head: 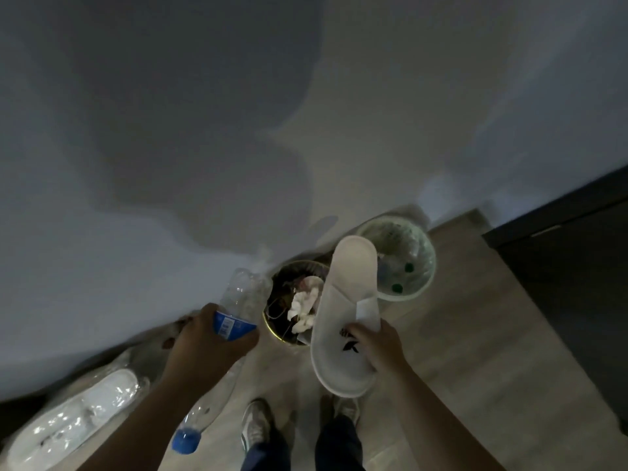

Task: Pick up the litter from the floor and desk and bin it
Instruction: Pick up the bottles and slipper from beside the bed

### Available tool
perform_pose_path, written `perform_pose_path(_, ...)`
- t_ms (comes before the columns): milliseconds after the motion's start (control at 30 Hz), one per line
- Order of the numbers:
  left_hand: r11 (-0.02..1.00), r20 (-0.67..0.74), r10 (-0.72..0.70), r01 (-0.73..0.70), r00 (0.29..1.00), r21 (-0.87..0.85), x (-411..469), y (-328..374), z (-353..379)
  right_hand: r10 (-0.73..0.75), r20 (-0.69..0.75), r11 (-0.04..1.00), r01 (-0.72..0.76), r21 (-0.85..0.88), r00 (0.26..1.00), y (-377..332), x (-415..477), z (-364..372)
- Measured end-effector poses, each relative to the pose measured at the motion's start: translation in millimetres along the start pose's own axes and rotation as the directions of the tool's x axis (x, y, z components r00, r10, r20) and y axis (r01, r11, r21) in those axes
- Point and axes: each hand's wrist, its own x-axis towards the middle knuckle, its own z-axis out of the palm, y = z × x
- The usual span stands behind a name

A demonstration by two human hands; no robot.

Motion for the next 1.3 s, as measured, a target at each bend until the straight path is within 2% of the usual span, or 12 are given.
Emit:
perform_pose_path(267,0.998,0.046,-0.055,0.053,0.997,0.03,78,-67,87,0.061,0.054,0.997,-0.058,-0.06,0.997,49,132,79)
perform_pose_path(433,0.994,0.084,-0.083,0.076,0.993,0.083,113,-105,120,0.185,0.096,0.98,-0.177,-0.089,0.978,78,183,115)
perform_pose_path(567,0.992,0.081,-0.085,0.077,0.993,0.096,130,-115,135,0.217,0.151,0.972,-0.228,0.059,0.964,76,216,133)
perform_pose_path(667,0.993,0.076,-0.074,0.066,0.994,0.101,138,-115,140,0.306,0.238,0.933,-0.34,0.115,0.922,65,229,140)
perform_pose_path(733,0.994,0.071,-0.066,0.059,0.995,0.096,141,-113,139,0.325,0.25,0.926,-0.361,0.11,0.912,60,230,138)
perform_pose_path(867,0.995,0.049,-0.048,0.043,0.998,0.09,147,-105,134,0.252,0.159,0.967,-0.243,-0.077,0.955,65,233,128)
perform_pose_path(967,0.995,0.046,-0.049,0.044,0.998,0.091,153,-104,132,0.245,0.131,0.968,-0.235,-0.087,0.961,71,239,128)
perform_pose_path(1033,0.993,0.04,-0.049,0.044,0.998,0.106,157,-106,132,0.223,0.059,0.959,-0.208,-0.192,0.973,68,243,128)
perform_pose_path(1100,0.992,0.047,-0.043,0.038,0.998,0.121,159,-108,133,0.14,-0.095,0.895,-0.167,-0.413,0.986,62,250,126)
perform_pose_path(1167,0.991,0.057,-0.037,0.029,0.998,0.128,159,-110,135,0.009,-0.151,0.699,-0.114,-0.706,0.988,51,251,123)
perform_pose_path(1233,0.992,0.06,-0.032,0.024,0.998,0.127,159,-111,137,-0.036,-0.07,0.542,-0.04,-0.839,0.997,38,253,121)
perform_pose_path(1300,0.991,0.06,-0.039,0.031,0.997,0.128,160,-112,138,0.027,0.071,0.597,0.041,-0.801,0.997,30,261,120)
